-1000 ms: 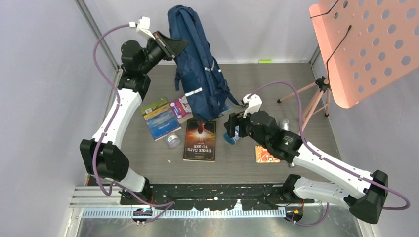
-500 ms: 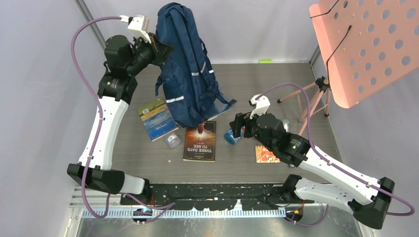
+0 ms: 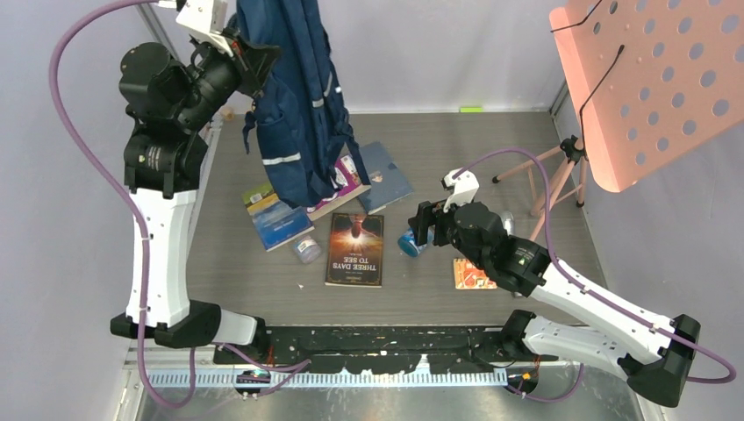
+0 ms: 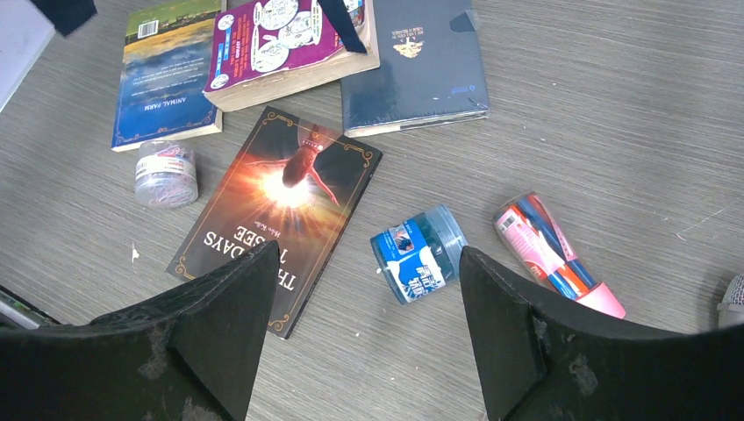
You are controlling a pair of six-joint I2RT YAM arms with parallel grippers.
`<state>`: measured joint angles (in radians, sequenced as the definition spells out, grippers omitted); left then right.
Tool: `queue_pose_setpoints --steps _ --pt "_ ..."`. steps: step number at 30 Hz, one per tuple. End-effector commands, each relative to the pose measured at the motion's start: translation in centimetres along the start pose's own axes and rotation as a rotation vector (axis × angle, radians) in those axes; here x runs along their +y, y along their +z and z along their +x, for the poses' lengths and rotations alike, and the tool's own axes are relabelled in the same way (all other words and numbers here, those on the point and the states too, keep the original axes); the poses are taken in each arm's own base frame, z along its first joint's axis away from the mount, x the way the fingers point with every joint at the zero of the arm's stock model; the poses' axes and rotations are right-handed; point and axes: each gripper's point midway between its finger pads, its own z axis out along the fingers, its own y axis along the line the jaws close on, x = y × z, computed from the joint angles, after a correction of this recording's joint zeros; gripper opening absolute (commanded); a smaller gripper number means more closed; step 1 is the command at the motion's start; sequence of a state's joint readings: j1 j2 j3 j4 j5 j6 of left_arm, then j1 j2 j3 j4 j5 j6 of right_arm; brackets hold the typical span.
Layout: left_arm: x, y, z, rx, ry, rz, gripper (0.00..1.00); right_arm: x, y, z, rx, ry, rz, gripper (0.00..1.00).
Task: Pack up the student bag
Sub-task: Adjust the student bag at the center of the board.
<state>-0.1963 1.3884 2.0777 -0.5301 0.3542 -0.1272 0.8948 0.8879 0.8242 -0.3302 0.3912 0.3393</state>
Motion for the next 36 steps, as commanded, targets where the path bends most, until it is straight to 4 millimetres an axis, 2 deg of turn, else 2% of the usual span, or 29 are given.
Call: queue_pose_setpoints --steps 1,6,8,10,12,15,18,23,27,29,31,34,36 --pt "0.7 -1.5 -6.3 -0.199 0.217 -0.059 0.00 0.1 0.1 -0.7 -0.030 0.015 0.000 0.81" --pt "4.4 -0.2 -1.3 -0.087 0.323 -0.185 0.00 0.5 0.5 -0.4 -0.027 0.022 -0.013 0.80" --pt "5.3 0.5 0.5 -0.038 0.373 -0.195 0.00 0.7 0.7 -0.2 -0.023 0.027 -0.020 0.80" --pt "5.3 1.1 1.8 -0.007 0.427 -0.168 0.00 0.8 0.8 0.0 -0.016 0.029 -0.024 0.80" --pt "4.5 1.6 3.3 0.015 0.469 -0.125 0.00 0.7 0.9 0.4 -0.009 0.031 -0.021 0.80" --pt "2.6 2.2 5.6 0.055 0.531 -0.074 0.00 0.5 1.3 0.9 -0.003 0.038 -0.006 0.81" --pt "0.6 2.8 8.8 0.116 0.550 -0.023 0.00 0.3 1.7 0.8 -0.008 0.060 0.024 0.80" --pt "-3.3 2.7 14.4 0.220 0.525 0.080 0.00 -2.2 1.7 0.1 -0.044 0.175 0.200 0.80" --pt "-7.9 0.6 19.6 0.325 0.451 0.201 0.01 -3.6 1.0 -0.2 -0.092 0.250 0.268 0.81" --pt "-10.7 -0.9 23.0 0.389 0.397 0.291 0.10 -4.3 0.4 -0.3 -0.122 0.284 0.290 0.81" --pt "-13.0 -2.5 25.5 0.442 0.363 0.358 0.14 -4.9 -0.3 -0.4 -0.148 0.304 0.302 0.81" --pt "-14.9 -4.5 28.0 0.513 0.287 0.408 0.19 -6.4 -1.7 -0.8 -0.204 0.337 0.342 0.81" --pt "-15.8 -5.7 28.9 0.538 0.226 0.436 0.19 -7.4 -2.4 -0.6 -0.228 0.354 0.373 0.81"
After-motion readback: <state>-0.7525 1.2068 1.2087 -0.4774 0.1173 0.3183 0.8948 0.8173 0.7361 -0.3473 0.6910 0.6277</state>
